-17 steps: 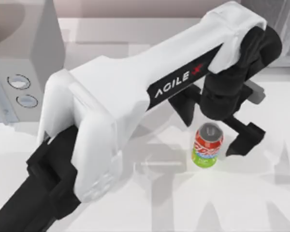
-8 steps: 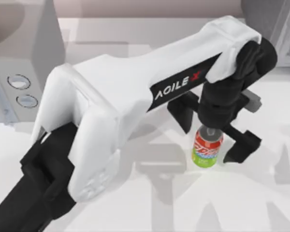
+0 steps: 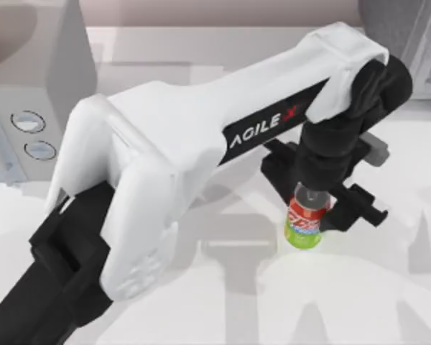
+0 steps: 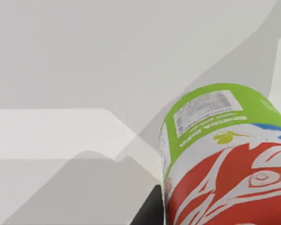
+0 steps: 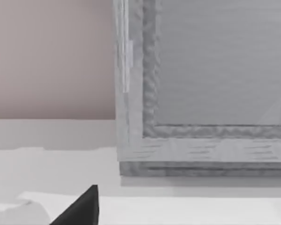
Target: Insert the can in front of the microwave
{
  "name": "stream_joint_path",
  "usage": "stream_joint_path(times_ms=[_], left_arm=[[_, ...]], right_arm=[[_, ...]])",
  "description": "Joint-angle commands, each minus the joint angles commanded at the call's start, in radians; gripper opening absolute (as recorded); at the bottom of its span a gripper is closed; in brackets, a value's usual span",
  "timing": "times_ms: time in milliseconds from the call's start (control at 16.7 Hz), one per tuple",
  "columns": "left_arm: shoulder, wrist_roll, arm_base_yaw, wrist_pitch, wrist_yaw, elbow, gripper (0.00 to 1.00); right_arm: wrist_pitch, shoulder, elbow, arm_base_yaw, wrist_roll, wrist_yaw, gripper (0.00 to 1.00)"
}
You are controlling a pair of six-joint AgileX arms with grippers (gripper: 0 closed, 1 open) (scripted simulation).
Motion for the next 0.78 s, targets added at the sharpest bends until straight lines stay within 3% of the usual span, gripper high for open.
stream_joint_path(times_ms=[300, 780], left_arm=[[0.0, 0.0, 0.0, 0.0, 0.0, 0.0, 0.02], [0.0, 0.0, 0.0, 0.0, 0.0, 0.0, 0.0]], right_arm=[[0.0, 0.0, 0.0, 0.0, 0.0, 0.0, 1.0], [0.0, 0.0, 0.0, 0.0, 0.0, 0.0, 1.0]])
